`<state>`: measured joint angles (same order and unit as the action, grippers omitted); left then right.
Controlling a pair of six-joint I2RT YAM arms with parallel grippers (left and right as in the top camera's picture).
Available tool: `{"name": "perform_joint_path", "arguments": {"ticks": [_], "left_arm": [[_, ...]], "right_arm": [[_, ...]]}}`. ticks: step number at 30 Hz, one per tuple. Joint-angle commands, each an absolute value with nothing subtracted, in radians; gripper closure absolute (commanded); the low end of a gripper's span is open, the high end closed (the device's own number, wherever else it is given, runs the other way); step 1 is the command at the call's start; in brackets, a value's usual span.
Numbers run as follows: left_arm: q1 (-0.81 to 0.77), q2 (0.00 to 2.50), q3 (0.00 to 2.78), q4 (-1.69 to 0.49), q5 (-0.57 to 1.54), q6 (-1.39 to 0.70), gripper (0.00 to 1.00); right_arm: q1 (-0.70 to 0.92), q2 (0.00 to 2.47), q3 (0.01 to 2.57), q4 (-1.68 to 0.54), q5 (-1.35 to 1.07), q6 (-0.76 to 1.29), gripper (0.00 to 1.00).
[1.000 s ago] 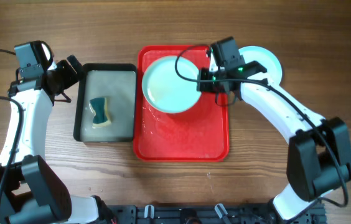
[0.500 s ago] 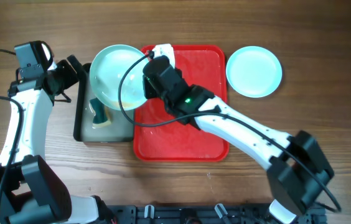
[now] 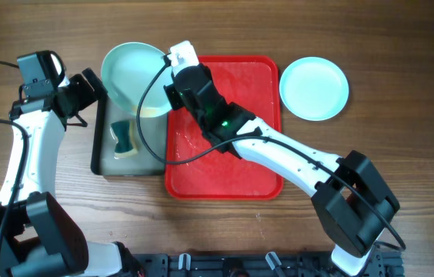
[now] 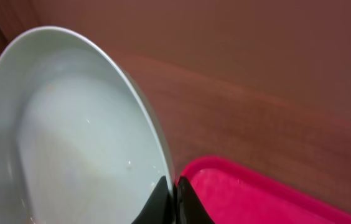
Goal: Clean dirty plates on tray and stack at the side
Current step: 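Lift the light-blue plate with the right gripper and tilt it over the water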
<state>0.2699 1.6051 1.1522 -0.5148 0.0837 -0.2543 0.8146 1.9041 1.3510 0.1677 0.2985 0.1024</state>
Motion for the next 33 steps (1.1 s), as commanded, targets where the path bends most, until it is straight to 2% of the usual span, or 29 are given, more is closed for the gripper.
{"name": "perform_joint_path", "arguments": {"ticks": [1, 5, 11, 21, 28, 31, 33], "left_arm": [[0.273, 1.593, 1.169, -0.514, 0.096, -0.27, 0.0], [0.273, 1.593, 1.169, -0.514, 0.096, -0.27, 0.0], [0.273, 1.593, 1.169, -0.514, 0.096, -0.27, 0.0], [0.273, 1.593, 1.169, -0.514, 0.096, -0.27, 0.0], [0.273, 1.593, 1.169, -0.514, 0.096, -0.27, 0.0], [0.273, 1.593, 1.169, -0.514, 0.096, -0.27, 0.0], [0.273, 1.593, 1.169, -0.514, 0.096, -0.27, 0.0]], "right_arm": [[0.822, 1.908, 1.366, 0.218, 0.299, -0.037, 0.96], [0.822, 1.908, 1.366, 0.278, 0.299, -0.14, 0.95], [0.822, 1.908, 1.366, 0.419, 0.299, -0.408, 0.96], [0.822, 1.908, 1.366, 0.532, 0.276, -0.535, 0.96], [0.822, 1.908, 1.366, 0.538, 0.27, -0.557, 0.96], [0.822, 1.909, 1.366, 0.533, 0.278, -0.484, 0.95], [0.822, 1.91, 1.366, 0.52, 0.295, -0.359, 0.96]]}}
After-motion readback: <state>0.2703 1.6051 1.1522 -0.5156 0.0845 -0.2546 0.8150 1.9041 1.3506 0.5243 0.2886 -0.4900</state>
